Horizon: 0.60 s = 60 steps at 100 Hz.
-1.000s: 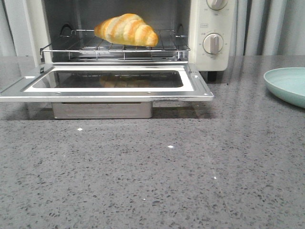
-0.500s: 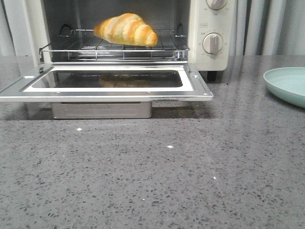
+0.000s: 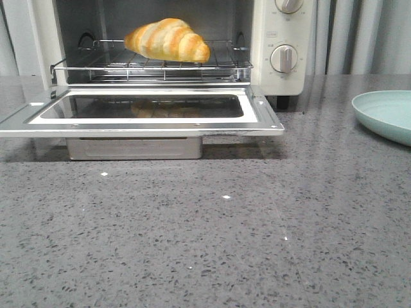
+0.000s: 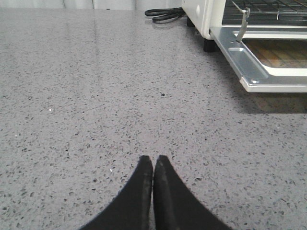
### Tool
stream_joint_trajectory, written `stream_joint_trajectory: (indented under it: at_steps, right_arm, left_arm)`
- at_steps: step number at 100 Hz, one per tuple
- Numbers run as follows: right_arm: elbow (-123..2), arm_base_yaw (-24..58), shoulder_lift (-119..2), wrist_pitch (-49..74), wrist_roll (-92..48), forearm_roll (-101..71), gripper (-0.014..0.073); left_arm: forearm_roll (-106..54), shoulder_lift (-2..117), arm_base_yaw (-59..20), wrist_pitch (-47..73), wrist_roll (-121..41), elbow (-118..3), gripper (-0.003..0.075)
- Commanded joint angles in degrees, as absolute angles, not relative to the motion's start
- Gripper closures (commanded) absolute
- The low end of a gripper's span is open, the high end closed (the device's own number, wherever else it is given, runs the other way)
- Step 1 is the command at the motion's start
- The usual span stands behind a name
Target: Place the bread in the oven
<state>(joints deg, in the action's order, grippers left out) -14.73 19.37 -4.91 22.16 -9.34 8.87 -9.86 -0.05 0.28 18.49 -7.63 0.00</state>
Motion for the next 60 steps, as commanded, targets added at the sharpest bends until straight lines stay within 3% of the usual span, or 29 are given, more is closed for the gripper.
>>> stream_joint_trajectory:
  at_steps: [1,15,27,50,60]
  right_arm:
    - [-11.1,14.2,-5.6,10.6,-9.2,7.7,0.0641]
    - [-3.1,7.9,-5.4,1.8,-8.5,5.8,0.0642]
    - [2.2,5.4,-3.1,1.8,2.0,5.5,0.0642]
    - [2.1,1.7,1.6,17.2,3.4,6.1,0.0642]
    - [2.1,0.5,1.6,17.8,3.2,7.1,0.0642]
  left_arm:
    - [-10.4,-1.6,0.1,14.5,-7.5,1.4,0.0741]
    - [-10.4,-1.6,0.1,14.5,-7.5,1.4,0.0741]
    - [-10.4,-1.6,0.1,14.5,-7.5,1.4,0.0741]
    - [-10.4,-1.6,0.1,14.5,-7.5,1.4,0.0741]
    - [-10.4,-1.6,0.1,14.5,-7.5,1.4,0.0741]
